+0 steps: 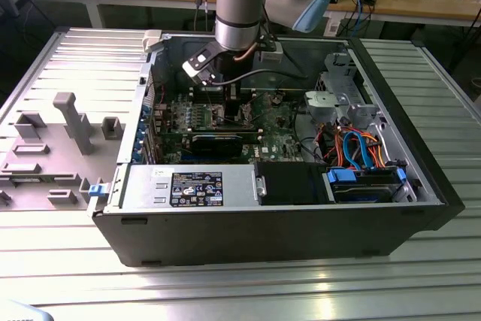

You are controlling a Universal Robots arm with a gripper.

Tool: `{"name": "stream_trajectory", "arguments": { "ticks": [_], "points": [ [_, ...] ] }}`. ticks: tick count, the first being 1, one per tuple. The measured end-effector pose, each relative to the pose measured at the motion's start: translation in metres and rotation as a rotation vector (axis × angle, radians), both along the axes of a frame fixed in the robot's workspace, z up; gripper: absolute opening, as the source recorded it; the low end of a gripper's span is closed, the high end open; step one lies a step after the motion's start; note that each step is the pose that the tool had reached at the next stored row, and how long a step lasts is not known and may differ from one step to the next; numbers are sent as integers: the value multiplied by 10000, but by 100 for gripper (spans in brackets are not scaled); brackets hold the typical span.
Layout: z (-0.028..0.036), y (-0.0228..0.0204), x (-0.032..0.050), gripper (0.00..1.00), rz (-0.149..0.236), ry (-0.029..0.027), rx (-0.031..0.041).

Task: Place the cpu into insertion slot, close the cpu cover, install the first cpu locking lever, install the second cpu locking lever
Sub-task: 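Place the cpu into insertion slot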

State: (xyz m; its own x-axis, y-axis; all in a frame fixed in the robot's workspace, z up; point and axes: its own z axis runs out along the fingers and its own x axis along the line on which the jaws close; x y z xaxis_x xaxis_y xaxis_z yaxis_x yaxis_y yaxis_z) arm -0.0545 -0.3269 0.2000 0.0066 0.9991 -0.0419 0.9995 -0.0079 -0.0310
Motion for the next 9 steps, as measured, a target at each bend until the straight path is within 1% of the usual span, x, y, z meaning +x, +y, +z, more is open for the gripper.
{"name": "stream_trajectory", "arguments": {
  "ticks": [9],
  "points": [
    [-29,0,6,55,-26,6,-1]
  ]
}}
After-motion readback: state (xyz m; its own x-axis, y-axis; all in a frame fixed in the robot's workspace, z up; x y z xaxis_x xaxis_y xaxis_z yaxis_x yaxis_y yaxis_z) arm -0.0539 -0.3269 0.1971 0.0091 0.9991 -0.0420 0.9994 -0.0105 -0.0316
